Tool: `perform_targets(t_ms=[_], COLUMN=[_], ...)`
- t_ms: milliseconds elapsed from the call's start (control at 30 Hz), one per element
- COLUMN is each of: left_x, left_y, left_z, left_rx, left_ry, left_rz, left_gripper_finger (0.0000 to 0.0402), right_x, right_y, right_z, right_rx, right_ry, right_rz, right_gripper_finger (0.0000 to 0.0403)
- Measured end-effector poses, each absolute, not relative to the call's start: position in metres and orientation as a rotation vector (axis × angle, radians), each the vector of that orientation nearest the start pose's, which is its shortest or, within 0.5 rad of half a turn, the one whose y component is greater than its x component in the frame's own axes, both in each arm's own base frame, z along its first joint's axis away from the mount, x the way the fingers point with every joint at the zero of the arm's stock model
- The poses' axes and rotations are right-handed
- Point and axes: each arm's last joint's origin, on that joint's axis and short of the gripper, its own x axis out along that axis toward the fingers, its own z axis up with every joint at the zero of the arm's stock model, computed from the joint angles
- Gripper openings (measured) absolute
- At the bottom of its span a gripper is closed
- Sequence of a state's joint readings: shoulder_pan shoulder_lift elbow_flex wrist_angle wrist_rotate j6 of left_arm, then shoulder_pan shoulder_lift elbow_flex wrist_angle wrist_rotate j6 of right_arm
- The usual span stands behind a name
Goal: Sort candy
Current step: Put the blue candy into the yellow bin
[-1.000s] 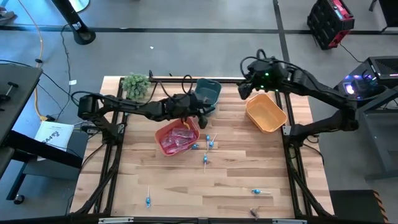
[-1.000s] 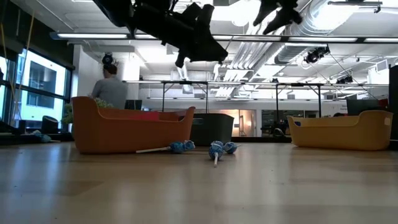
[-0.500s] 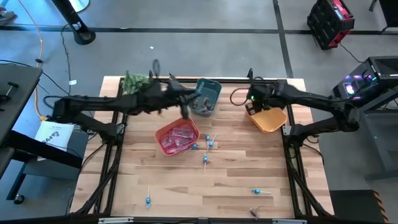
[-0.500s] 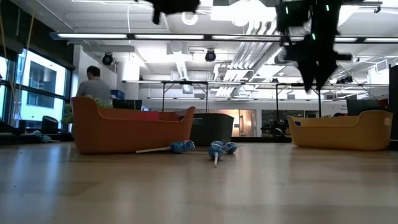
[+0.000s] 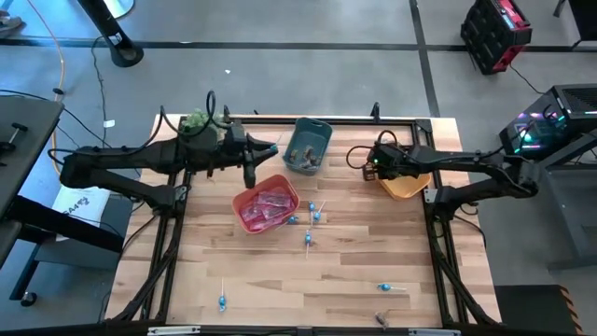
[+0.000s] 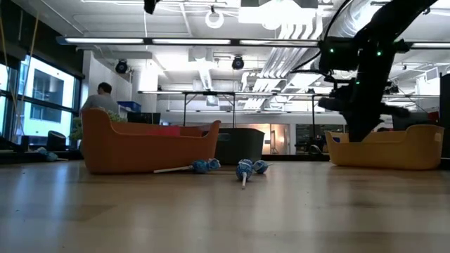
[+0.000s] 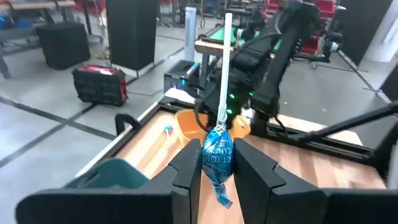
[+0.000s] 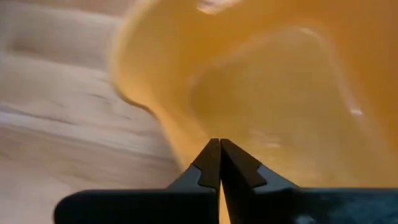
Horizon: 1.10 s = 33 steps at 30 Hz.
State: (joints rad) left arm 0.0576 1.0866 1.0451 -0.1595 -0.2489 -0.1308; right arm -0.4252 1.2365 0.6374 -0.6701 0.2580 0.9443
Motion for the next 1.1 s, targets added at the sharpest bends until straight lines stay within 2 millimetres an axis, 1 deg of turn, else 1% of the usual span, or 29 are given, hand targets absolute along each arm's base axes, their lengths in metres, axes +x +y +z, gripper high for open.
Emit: perform_targets(t_ms=[167,367,533,633,733,800,867,933,1000,1100], left_x=[0.234,0.237,0.237,0.237,0.237,0.237,0.237,0.237,0.237,0.24], left_y=[0.015,0.014,0.014,0.014,0.014,0.014,0.014,0.015,0.015,0.015], left_z=[0.369,0.366,0.365,0.365,0.365,0.364,0.363,0.363,0.362,0.36], left_rx=[-0.122,-0.129,-0.136,-0.136,-0.136,-0.136,-0.135,-0.135,-0.133,-0.131], left_ry=[0.185,0.202,0.21,0.21,0.21,0.212,0.223,0.229,0.233,0.241], left_rz=[0.298,0.296,0.298,0.298,0.298,0.298,0.299,0.301,0.307,0.314], left_gripper_finger=[0.0063,0.0063,0.0063,0.0063,0.0063,0.0063,0.0063,0.0063,0.0065,0.0066], right_x=[0.197,0.229,0.265,0.291,0.32,0.339,0.355,0.365,0.368,0.36], right_y=[-0.096,-0.104,-0.104,-0.101,-0.099,-0.098,-0.097,-0.098,-0.1,-0.104], right_z=[0.169,0.155,0.149,0.147,0.149,0.155,0.165,0.18,0.195,0.226], right_rx=[0.924,1.009,0.996,0.965,0.93,0.889,0.847,0.817,0.778,0.7], right_ry=[0.78,0.658,0.661,0.693,0.7,0.699,0.685,0.672,0.675,0.702], right_rz=[-1.076,-0.968,-0.9,-0.838,-0.754,-0.697,-0.632,-0.58,-0.555,-0.552], right_gripper_finger=[0.0001,0.0001,0.0,0.0,0.0,0.0,0.0,0.0,0.0,0.0])
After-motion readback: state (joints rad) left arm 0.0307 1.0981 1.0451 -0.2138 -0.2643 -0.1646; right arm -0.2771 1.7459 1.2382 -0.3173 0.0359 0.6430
